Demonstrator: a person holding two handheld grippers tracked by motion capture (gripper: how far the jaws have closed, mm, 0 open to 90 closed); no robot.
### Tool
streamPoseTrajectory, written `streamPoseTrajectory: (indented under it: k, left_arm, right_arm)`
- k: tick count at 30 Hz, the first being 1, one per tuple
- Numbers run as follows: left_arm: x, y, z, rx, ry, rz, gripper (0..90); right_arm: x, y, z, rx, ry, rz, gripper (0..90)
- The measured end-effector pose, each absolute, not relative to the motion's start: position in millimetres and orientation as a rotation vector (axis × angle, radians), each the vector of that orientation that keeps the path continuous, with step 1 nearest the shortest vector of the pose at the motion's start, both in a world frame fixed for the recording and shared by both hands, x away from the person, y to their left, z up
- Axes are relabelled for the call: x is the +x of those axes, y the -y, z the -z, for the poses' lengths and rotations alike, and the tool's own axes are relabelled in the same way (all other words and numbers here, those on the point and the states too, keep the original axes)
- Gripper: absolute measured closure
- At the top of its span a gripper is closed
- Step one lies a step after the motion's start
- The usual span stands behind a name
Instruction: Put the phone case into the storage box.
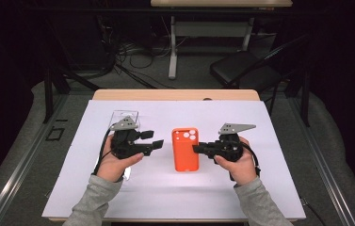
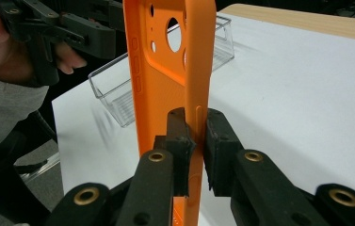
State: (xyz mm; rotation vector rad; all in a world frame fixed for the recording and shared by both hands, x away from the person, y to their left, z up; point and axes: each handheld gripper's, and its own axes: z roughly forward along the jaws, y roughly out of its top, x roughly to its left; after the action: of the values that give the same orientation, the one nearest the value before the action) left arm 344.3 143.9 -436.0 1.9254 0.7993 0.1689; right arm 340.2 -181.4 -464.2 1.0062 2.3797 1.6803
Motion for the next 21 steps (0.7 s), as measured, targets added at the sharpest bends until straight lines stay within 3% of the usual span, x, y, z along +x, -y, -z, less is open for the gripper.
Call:
streamPoseTrajectory:
  k: [5,16,21]
  left_arm:
    - [341.7,-143.4,433.2,1.960,-0.831,-0.251,42.2]
    - [340.7,-140.0,432.7,1.968,-0.795,-0.289,32.9]
    - [339.3,-138.3,432.4,1.959,-0.787,-0.306,32.9]
  right_arm:
    - [338.6,179.7,463.7,1.013,-2.350,-1.681,81.9]
    - [335.6,171.0,468.3,1.021,-2.316,-1.653,81.9]
    - [332.1,165.2,469.5,1.019,-2.299,-1.628,81.9]
